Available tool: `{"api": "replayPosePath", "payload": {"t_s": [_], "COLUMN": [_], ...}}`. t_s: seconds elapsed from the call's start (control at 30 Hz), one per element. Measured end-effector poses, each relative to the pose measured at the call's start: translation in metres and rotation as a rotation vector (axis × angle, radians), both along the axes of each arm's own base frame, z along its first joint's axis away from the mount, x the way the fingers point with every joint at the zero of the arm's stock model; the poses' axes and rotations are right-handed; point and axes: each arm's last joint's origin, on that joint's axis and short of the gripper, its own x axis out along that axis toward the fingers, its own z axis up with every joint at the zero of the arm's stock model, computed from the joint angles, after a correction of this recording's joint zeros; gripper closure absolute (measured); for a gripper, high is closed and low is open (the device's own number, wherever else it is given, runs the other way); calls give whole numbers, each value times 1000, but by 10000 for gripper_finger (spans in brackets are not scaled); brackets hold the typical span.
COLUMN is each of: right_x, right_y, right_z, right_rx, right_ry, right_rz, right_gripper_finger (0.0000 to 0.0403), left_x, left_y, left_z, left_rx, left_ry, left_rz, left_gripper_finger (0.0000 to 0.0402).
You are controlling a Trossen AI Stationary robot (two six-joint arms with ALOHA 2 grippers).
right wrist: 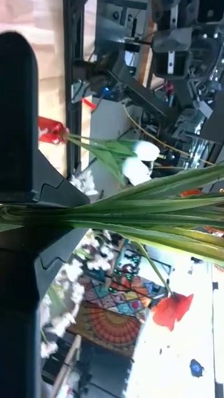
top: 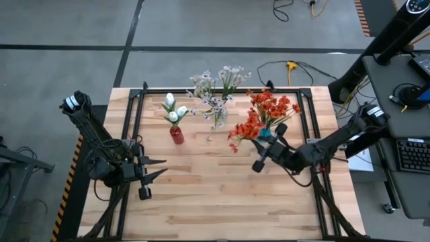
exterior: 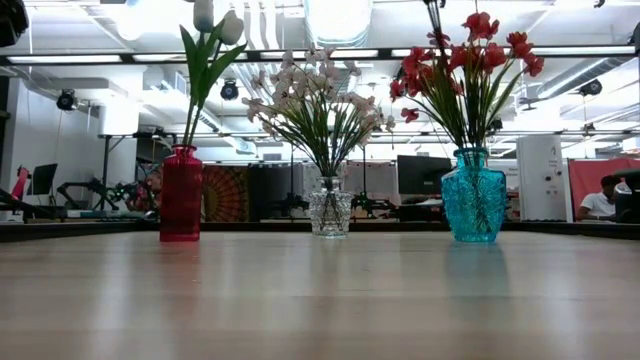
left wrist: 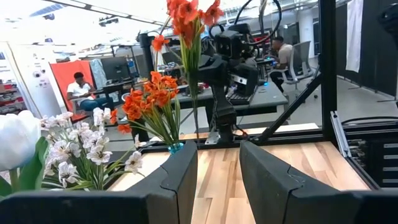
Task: Sort flowers into vase by color
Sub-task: Put the orange flowers into the blue vase
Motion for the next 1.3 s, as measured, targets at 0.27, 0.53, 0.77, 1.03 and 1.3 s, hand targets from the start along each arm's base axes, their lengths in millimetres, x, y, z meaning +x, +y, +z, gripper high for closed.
{"api": "replayPosePath", "payload": {"t_s": [0.27, 0.53, 0.77, 1.03, 1.3], "right_x": [-26, -42, -44, -44, -44], "right_y": [-13, -31, -47, -48, -53], "right_z": [7, -10, -22, -23, -31], "right_rx": [-38, -86, -102, -150, -156], "right_ry": [-16, -43, -61, -25, -4], "right_rz": [-7, 47, -11, -32, -48], "right_gripper_finger": [376, 376, 376, 376, 376], "left_x": [0, 0, 0, 0, 0], "left_y": [0, 0, 0, 0, 0], "left_z": [0, 0, 0, 1, 2], "left_rx": [1, 1, 1, 8, 9], "left_ry": [0, 0, 0, -1, -1], "left_rz": [0, -1, -1, -1, -1], "left_gripper_finger": [296, 296, 296, 296, 296]}}
